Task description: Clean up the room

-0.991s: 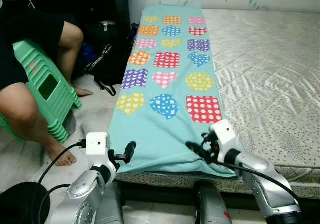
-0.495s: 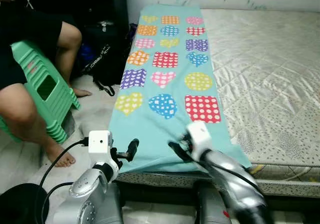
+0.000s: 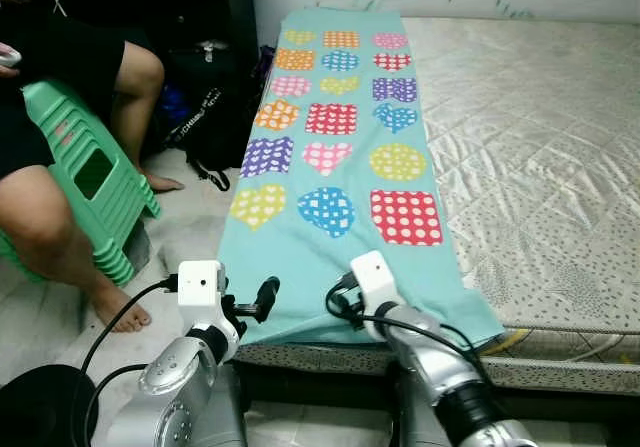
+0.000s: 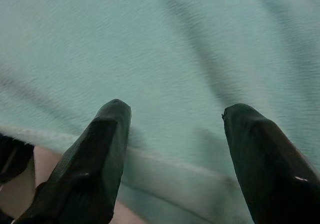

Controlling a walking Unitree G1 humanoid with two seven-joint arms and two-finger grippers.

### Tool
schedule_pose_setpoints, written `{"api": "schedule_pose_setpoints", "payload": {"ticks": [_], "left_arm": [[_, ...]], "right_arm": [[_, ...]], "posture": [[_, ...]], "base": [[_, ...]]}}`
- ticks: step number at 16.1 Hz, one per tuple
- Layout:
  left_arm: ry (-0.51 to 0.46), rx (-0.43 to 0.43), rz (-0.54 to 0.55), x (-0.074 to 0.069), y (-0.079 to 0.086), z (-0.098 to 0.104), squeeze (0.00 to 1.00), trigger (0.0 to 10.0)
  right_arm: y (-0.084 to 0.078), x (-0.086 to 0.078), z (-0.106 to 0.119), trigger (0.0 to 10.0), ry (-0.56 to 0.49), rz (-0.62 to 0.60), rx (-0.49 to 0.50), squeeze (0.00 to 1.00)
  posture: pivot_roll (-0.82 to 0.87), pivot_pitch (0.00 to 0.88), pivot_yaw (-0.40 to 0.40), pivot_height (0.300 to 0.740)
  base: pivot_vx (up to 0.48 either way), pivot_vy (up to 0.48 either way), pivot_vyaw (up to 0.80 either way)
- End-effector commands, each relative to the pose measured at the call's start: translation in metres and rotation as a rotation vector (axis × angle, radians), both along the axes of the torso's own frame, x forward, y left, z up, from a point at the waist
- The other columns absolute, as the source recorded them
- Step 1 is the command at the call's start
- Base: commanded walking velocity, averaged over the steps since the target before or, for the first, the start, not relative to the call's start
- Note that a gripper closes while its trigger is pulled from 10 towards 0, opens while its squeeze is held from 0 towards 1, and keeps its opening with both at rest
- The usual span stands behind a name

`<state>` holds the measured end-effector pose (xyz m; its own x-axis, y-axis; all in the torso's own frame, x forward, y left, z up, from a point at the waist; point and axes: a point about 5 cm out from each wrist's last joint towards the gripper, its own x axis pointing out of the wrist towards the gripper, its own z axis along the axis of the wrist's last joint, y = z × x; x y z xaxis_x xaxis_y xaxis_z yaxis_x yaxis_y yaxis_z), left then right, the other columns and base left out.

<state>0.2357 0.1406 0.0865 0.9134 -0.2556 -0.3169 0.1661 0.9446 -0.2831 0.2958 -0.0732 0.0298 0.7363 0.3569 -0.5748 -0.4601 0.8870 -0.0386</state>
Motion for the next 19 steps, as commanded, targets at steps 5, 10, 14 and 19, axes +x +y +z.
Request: {"api": "schedule_pose_setpoints", "payload": {"ticks": [5, 10, 14, 19], "left_arm": [[-0.010, -0.002, -0.008, -0.002, 0.001, 0.004, 0.00, 10.0], [-0.009, -0.005, -0.008, -0.003, 0.001, 0.004, 0.00, 10.0], [-0.005, -0.005, -0.006, -0.004, 0.002, 0.003, 0.00, 10.0], [0.003, 0.001, -0.020, -0.004, 0.002, 0.002, 0.00, 10.0]], "right_arm": [[0.008, -0.010, -0.019, 10.0, 0.153, 0.103, -0.069, 0.00], [-0.018, -0.008, -0.014, 10.0, 0.141, 0.220, -0.151, 0.00], [-0.051, -0.039, -0.006, 10.0, 0.202, 0.386, -0.137, 0.00], [-0.082, -0.063, 0.014, 10.0, 0.256, 0.482, -0.099, 0.00]], "posture": [[-0.01, 0.029, 0.001, 0.569], [-0.02, 0.031, -0.005, 0.569], [-0.03, 0.031, -0.004, 0.569], [-0.04, 0.025, 0.007, 0.569]], "base": [[0.000, 0.000, 0.00], [0.000, 0.000, 0.00], [0.000, 0.000, 0.00], [0.000, 0.000, 0.00]]}}
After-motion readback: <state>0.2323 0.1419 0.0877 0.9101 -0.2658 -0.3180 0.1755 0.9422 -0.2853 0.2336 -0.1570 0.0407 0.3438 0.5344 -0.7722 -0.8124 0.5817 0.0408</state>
